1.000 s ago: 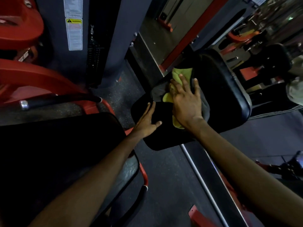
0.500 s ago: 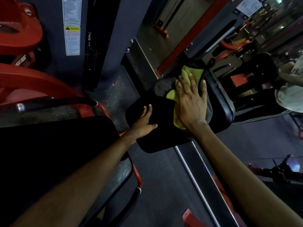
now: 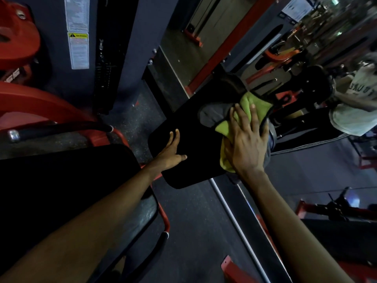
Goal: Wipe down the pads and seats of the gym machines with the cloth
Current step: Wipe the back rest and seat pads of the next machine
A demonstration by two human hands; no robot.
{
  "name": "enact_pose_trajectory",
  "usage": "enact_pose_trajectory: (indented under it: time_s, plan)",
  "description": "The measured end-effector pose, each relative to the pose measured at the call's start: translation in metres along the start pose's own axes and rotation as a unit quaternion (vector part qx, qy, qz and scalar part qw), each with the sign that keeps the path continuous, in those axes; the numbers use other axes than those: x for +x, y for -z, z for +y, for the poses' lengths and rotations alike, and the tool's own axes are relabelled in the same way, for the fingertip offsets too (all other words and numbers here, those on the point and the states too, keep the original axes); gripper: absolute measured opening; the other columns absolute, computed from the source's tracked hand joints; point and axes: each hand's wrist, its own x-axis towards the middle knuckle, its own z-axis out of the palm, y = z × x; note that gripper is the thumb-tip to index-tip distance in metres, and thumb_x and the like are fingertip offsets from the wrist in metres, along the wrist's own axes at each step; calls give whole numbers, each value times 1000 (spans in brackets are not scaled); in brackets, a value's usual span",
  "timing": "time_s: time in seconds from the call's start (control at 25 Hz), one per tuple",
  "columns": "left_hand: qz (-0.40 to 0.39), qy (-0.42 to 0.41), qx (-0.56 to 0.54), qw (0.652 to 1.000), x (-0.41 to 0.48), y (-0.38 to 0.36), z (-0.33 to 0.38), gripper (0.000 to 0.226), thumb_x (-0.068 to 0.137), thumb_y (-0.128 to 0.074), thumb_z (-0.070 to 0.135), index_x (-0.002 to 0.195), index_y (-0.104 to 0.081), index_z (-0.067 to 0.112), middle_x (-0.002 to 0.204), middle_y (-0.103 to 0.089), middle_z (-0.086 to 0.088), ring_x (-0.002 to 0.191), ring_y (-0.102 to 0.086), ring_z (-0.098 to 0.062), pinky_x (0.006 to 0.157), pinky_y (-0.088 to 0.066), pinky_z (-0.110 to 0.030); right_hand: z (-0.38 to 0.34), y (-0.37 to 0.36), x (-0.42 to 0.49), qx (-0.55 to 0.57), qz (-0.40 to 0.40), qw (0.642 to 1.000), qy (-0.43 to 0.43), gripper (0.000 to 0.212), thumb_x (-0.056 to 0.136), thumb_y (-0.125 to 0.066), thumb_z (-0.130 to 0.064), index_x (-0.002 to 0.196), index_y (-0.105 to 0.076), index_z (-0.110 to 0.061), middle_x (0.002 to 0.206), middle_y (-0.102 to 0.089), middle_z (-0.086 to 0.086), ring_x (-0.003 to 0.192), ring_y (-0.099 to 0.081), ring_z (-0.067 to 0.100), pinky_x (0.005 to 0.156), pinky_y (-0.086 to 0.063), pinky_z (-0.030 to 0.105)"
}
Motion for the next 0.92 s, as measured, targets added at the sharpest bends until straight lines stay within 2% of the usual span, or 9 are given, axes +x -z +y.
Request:
enact_pose_trajectory:
  time_s: [0.12,0.2,0.32,0.44,0.6,0.76,0.92]
  plan:
    - [-6,3,-13,1000,-4,3,6,109,92,-69,23,151,19,49,162,25,12,153,-13,-24,122,-26,-46,15,7,-41,2,-24,1000,-2,71,91,-72,-30,154,-43,-14,165,-31,3,156,-12,32,121,-10,61]
    - [-2,7,-18,1000,-7,3,9,109,92,-69,22,150,19,50,162,25,13,152,-15,-24,121,-27,-46,8,5,-28,-16,-29,999,11,62,94,-69,-24,151,-47,-12,163,-33,6,156,-13,34,120,-10,62]
    - [21,-6,-25,999,-6,0,5,104,92,-68,20,153,12,49,165,17,12,152,-15,-20,122,-26,-46,-23,-9,6,-34,-50,997,45,54,101,-51,-19,153,-42,-7,163,-34,10,156,-11,34,122,-2,60]
    - [57,-19,-51,997,-5,-10,-16,99,93,-66,16,156,5,45,166,9,11,152,-13,-16,123,-24,-42,-47,-29,12,-51,-80,992,82,56,101,-34,-21,154,-38,-4,161,-37,12,156,-12,35,123,-4,62]
    - [51,-21,-76,996,-13,-47,-55,102,93,-66,9,156,7,42,166,14,11,153,-4,-15,122,-26,-42,-39,-39,-30,-59,-118,979,156,59,98,-44,-22,154,-39,-5,162,-36,10,156,-11,34,124,-5,61]
    - [90,-37,-45,994,-17,-69,-65,102,94,-66,15,157,11,39,164,19,15,152,-15,-19,119,-33,-39,-47,-44,-13,-78,-116,973,185,61,98,-39,-26,155,-38,-6,164,-33,10,156,-11,33,124,-2,60]
    - [98,-13,49,994,-14,-84,-83,99,95,-64,28,159,12,23,165,21,6,154,-6,-23,123,-20,-37,-90,-67,36,-78,-117,975,170,58,101,-38,-25,156,-35,-6,165,-30,9,157,-7,34,123,1,61]
